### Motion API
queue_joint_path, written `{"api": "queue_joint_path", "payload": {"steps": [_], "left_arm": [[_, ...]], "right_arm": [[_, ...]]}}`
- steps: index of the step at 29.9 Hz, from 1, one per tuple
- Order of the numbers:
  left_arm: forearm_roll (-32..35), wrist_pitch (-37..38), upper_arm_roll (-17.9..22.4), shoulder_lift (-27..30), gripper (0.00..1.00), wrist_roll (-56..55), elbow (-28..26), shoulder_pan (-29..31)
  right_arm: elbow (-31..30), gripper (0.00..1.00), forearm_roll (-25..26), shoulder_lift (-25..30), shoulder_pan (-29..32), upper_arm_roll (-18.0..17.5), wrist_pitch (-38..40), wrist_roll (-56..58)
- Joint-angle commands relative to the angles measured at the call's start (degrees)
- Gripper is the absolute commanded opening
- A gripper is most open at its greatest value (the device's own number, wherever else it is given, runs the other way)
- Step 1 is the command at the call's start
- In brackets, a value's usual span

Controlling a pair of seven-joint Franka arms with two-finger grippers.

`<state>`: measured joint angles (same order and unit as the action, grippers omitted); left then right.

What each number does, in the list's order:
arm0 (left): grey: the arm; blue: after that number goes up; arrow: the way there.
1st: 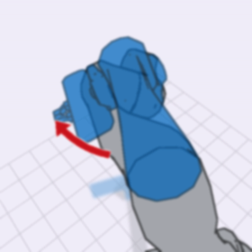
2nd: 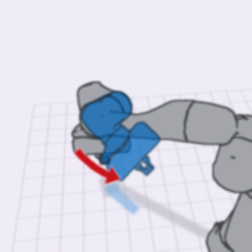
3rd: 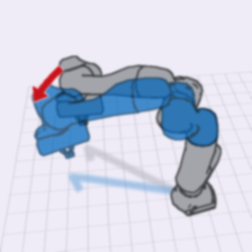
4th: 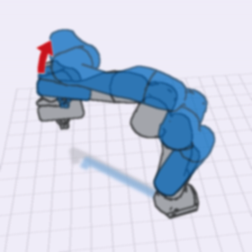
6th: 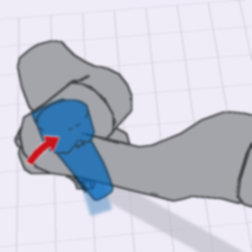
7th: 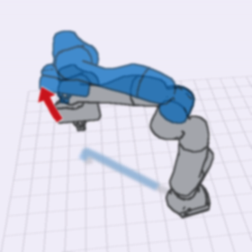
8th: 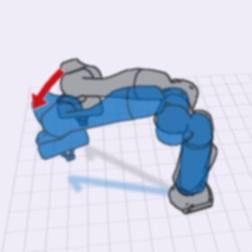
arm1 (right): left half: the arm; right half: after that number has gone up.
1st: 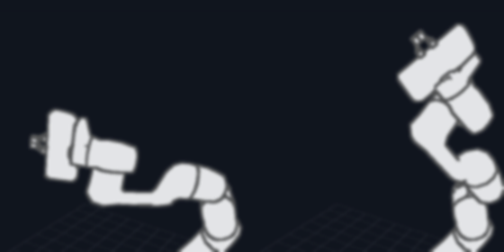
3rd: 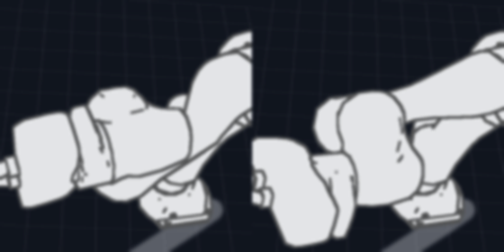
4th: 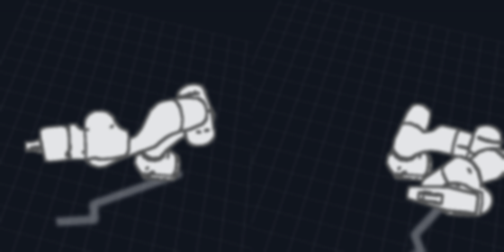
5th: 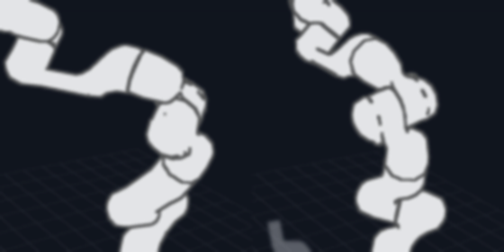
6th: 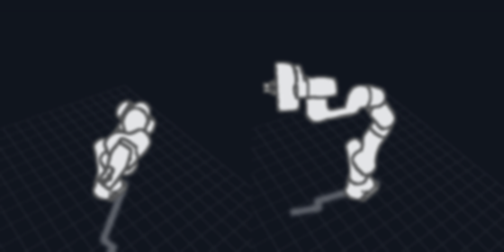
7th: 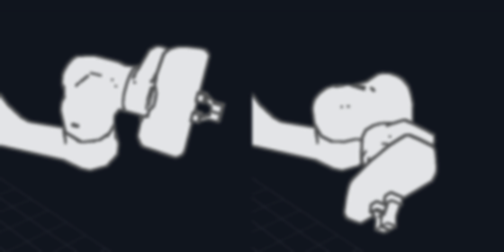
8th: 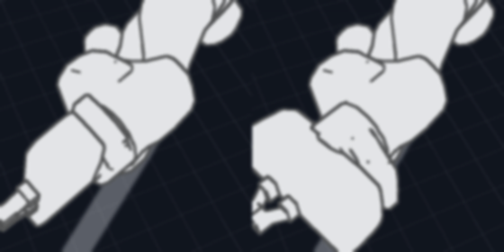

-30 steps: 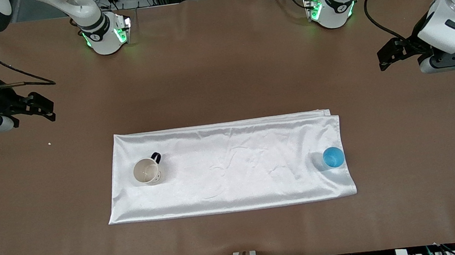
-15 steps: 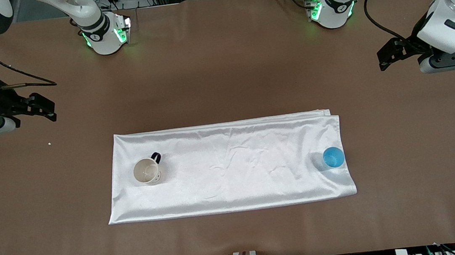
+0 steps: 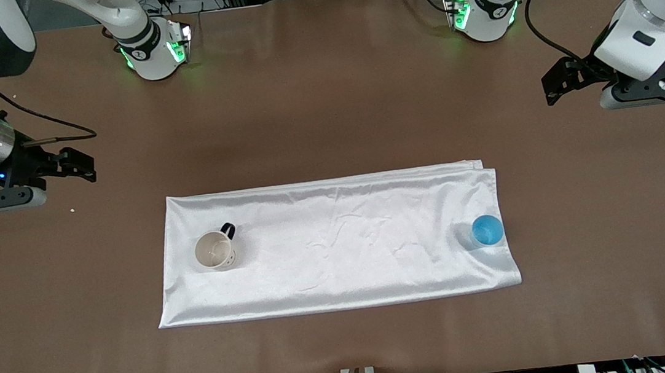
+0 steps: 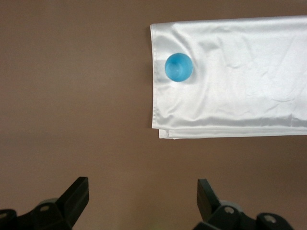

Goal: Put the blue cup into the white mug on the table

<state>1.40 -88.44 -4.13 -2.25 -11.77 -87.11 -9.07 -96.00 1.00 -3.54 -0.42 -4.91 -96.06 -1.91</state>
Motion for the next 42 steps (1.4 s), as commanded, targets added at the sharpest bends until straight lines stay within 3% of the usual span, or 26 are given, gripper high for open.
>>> {"api": "queue_joint_path", "payload": {"steps": [1,8,12,19,27,42], "left_arm": [[1.59,-2.08,-0.35,-2.32,1.0,-0.45,0.62,-0.34],[3.52,-4.27,-1.14,-6.36,1.0,2.98,1.33,-1.31],[3.61,-7.18,-2.02,-8.91,1.0,2.8,1.33,-1.31],[3.52,-12.45,-2.55,-13.66,1.0,2.54,1.33,-1.65],[2.9,-17.37,-2.55,-19.1,1.0,2.1,1.33,-2.01],[3.52,-28.8,-2.37,-30.71,1.0,2.8,2.2,-3.59]], "right_arm": [[-0.07,1.0,-0.82,-1.99,0.07,-0.28,0.0,-1.43],[-1.47,1.0,-3.97,-6.21,0.07,-0.37,-2.46,-3.27],[-6.3,1.0,-6.79,-6.74,-0.45,-0.37,-9.04,-4.94],[-12.55,1.0,-6.89,-9.2,-6.86,-0.37,-20.56,-10.38],[-12.55,1.0,-6.27,-15.79,-13.02,-0.28,-28.3,-16.11],[-12.02,1.0,-5.92,-24.93,-13.29,-0.19,-41.57,-15.32]]}}
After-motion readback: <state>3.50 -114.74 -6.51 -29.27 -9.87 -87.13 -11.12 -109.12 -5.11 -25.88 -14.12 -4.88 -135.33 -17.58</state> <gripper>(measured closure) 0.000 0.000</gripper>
